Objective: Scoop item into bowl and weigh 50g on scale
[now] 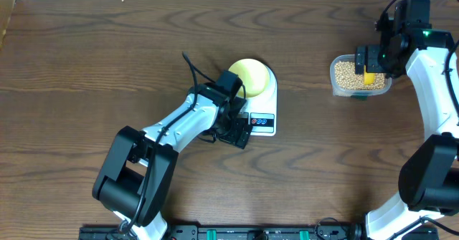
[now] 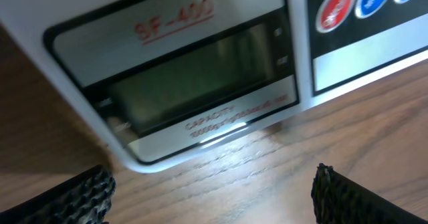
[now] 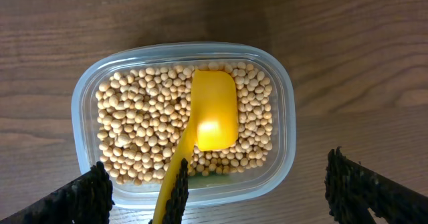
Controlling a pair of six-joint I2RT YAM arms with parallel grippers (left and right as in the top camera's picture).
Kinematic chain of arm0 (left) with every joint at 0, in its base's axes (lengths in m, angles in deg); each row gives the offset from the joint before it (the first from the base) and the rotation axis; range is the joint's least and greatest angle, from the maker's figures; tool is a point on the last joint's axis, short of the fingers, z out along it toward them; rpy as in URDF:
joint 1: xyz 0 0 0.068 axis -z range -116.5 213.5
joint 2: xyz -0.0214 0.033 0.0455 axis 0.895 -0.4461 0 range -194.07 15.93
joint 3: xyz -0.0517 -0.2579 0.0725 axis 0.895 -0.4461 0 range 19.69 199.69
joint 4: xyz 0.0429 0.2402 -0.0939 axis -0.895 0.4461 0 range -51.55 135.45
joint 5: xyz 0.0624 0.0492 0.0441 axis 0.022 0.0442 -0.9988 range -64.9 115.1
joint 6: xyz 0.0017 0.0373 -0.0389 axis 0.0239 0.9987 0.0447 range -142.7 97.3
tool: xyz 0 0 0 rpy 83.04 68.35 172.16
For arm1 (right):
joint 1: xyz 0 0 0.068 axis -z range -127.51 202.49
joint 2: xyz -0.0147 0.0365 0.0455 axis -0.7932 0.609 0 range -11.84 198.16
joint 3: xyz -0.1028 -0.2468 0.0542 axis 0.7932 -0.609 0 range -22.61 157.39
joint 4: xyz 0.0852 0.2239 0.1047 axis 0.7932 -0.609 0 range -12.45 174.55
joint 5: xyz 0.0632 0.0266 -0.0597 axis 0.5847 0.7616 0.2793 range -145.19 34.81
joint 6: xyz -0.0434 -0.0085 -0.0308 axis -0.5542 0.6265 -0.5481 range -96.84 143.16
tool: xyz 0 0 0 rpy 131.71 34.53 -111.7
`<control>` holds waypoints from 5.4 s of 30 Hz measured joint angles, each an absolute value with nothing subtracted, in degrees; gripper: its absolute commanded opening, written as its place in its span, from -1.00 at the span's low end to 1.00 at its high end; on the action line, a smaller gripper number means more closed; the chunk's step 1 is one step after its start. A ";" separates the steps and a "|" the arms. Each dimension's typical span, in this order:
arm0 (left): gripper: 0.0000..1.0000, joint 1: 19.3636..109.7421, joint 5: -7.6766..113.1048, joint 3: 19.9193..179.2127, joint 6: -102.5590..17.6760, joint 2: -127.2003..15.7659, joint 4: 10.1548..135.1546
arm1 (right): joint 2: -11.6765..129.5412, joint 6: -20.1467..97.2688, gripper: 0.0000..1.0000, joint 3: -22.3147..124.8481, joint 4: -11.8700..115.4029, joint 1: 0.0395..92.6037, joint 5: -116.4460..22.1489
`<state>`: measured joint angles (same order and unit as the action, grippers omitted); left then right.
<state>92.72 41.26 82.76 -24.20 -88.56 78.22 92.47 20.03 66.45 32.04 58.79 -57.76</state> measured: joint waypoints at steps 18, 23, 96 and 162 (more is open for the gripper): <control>0.94 100.37 36.21 83.11 -31.46 -88.54 80.21 | 92.47 20.03 0.98 66.45 32.04 58.79 -57.78; 0.96 100.63 34.18 83.11 -25.32 -87.79 83.16 | 92.47 20.03 0.99 66.45 32.04 58.79 -57.76; 0.95 97.68 19.99 84.11 20.74 -86.63 87.55 | 92.47 20.03 0.99 66.45 32.04 58.79 -57.78; -0.85 97.74 42.00 97.34 -23.11 -91.79 93.56 | 92.47 20.03 0.98 66.45 32.06 58.79 -57.78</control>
<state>97.74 42.00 97.34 -23.11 -91.79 93.56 92.47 20.03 66.45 32.06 58.79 -57.78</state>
